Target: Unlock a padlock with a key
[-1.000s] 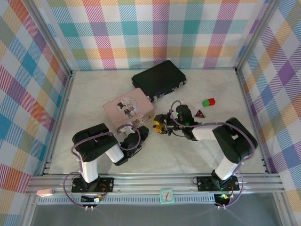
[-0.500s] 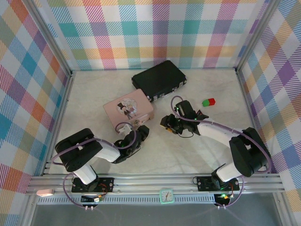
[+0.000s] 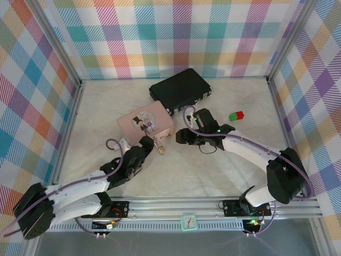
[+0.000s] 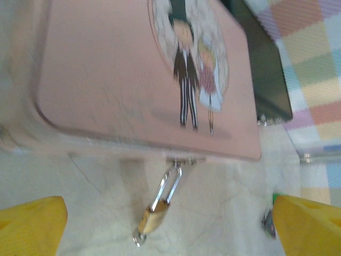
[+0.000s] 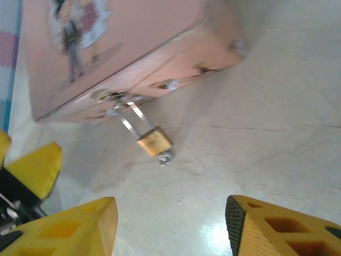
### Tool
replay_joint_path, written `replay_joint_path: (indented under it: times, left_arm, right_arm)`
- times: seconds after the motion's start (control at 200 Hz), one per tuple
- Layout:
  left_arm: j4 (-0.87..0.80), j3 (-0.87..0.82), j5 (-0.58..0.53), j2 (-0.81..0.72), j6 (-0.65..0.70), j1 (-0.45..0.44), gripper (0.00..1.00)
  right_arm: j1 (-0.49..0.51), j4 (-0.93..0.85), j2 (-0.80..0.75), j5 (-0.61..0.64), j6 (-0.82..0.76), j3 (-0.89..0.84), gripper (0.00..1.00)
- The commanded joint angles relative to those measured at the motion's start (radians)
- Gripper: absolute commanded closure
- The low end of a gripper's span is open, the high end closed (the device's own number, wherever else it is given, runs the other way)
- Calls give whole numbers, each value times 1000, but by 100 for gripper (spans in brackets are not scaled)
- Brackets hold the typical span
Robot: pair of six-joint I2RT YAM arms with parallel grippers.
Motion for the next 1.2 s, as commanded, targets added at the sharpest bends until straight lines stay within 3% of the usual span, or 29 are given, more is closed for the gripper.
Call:
replay_joint_path:
  times: [0.0,0.305,0.69,0.895,1.025,1.195]
  left_arm:
    - [-174,-6,-1,-99,93,72,2]
    - [-149,45,198,-116,234,240,2]
    - [-32,34,300,-20,246,289,3]
    - [-36,3,255,-42,204,301,4]
    - [-69,-8,243,-87,197,322,4]
    - [-141,-17,225,-148,190,347,4]
  right_arm:
    - [83,-60,62,35,-174,77,43]
    - [249,-176,318,175,-334,300,46]
    - [297,-211,567,509,-432,454,42]
    - [298,-172,617,477,-466,476,41]
    - [296,-98,615,377,-528,470,56]
    - [296,-57,644,288,-637,515,57]
